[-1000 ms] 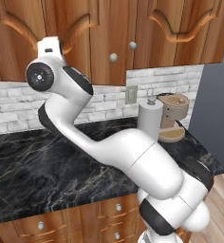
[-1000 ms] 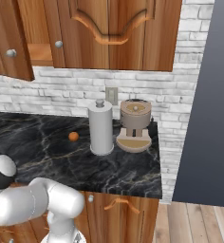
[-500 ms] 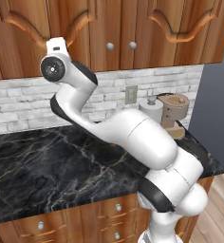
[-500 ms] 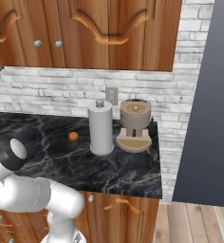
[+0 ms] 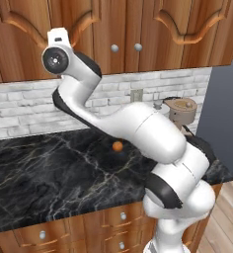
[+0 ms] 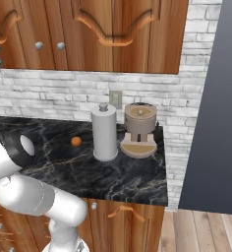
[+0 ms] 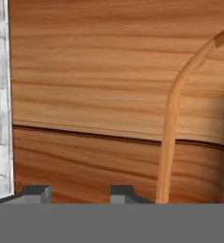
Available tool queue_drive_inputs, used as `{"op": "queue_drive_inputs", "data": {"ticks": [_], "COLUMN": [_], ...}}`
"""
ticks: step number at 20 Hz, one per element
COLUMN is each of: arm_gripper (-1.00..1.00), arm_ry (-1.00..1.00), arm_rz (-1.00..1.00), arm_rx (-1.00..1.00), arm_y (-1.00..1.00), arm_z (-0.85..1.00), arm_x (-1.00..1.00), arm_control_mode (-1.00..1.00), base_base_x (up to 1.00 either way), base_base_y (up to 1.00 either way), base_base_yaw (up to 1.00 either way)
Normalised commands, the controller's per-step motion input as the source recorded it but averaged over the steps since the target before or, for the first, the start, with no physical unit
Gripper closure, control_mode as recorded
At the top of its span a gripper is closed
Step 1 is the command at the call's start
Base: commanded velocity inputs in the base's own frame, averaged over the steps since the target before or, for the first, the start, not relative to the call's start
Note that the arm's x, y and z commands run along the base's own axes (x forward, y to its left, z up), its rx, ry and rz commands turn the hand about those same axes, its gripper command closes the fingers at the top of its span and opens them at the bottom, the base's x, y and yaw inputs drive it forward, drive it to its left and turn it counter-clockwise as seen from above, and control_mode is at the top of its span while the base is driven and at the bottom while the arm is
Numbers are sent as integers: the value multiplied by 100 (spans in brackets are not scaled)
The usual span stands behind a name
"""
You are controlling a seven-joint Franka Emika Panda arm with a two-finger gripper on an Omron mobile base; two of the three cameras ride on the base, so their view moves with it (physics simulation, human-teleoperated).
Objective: Close all open cabinet doors.
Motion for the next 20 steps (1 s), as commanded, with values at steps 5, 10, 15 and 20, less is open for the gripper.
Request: {"op": "queue_drive_inputs", "data": {"ticks": [5,10,15,20], "arm_gripper": [-100,-100,-100,-100], "arm_ry": [-4,-9,-7,0], "arm_rz": [0,0,-10,-28], "arm_rx": [0,1,7,17], "arm_y": [-19,-13,-36,-57], "arm_z": [-9,-28,-9,0], "arm_x": [-46,-95,-100,-90], "arm_control_mode": [-100,-100,-100,-100], "base_base_x": [0,0,0,0], "base_base_y": [0,0,0,0], "base_base_yaw": [0,0,0,0]}}
